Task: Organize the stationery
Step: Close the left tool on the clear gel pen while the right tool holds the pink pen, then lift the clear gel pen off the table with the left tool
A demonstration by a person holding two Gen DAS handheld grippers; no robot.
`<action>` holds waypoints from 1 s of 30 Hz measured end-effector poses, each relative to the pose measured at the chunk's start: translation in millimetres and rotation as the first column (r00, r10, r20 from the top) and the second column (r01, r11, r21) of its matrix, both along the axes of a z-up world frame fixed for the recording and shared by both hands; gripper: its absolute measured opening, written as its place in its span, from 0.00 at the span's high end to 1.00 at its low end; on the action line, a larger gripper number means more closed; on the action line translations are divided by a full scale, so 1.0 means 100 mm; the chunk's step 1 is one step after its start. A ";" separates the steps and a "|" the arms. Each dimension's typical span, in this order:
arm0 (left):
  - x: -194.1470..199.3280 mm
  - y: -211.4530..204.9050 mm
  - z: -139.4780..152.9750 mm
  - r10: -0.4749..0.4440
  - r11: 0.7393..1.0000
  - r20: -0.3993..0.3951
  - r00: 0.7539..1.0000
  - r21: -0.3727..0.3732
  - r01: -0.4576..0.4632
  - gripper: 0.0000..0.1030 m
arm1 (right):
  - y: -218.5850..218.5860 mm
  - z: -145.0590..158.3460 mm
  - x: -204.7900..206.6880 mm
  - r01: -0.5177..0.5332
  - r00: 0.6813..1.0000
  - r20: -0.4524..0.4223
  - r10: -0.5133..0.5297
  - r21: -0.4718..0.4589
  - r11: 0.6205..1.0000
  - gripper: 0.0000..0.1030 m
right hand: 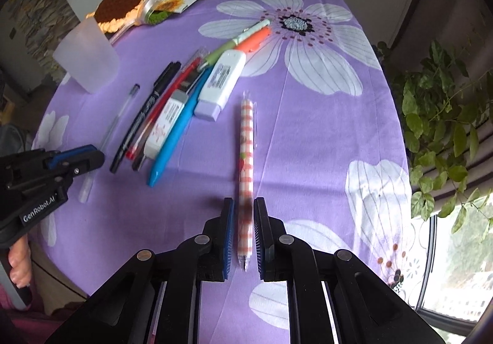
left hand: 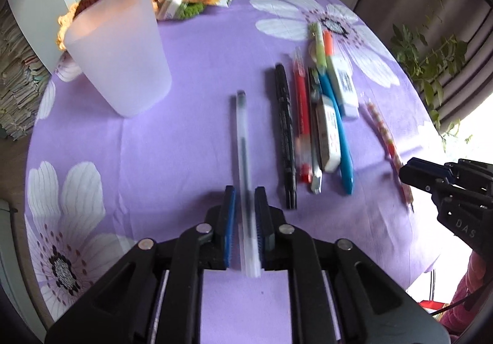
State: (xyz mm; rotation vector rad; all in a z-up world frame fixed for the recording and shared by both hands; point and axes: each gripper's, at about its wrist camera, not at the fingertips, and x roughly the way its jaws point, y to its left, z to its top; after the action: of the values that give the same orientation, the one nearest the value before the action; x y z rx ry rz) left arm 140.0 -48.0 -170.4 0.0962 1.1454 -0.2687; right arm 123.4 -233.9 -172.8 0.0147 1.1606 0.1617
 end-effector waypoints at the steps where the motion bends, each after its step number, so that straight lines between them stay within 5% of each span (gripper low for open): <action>1: 0.03 0.00 0.02 0.006 1.000 0.008 1.000 -0.002 -0.006 0.82 | 0.00 0.02 0.03 0.003 1.000 0.004 -0.003 0.001 1.000 0.89; 16: 0.53 -0.04 -0.05 0.036 0.999 0.003 0.999 0.006 -0.036 0.79 | 0.08 0.00 0.70 0.037 0.999 -0.014 -0.037 0.010 0.999 0.89; 27: 0.60 -0.11 -0.06 0.015 0.999 0.029 0.999 0.032 -0.015 0.79 | 0.14 -0.06 0.77 0.010 1.000 -0.024 -0.010 -0.015 1.000 0.89; 30: 0.61 -0.15 -0.06 0.004 0.999 0.031 1.000 0.031 -0.005 0.91 | 0.19 -0.06 0.76 -0.003 1.000 -0.008 0.003 -0.046 0.999 0.89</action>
State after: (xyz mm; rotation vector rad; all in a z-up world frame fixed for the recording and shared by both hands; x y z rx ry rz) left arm 200.5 -62.8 -176.2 0.1251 1.1192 -0.2446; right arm 199.1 -215.0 -178.3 -0.0269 1.1723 0.1380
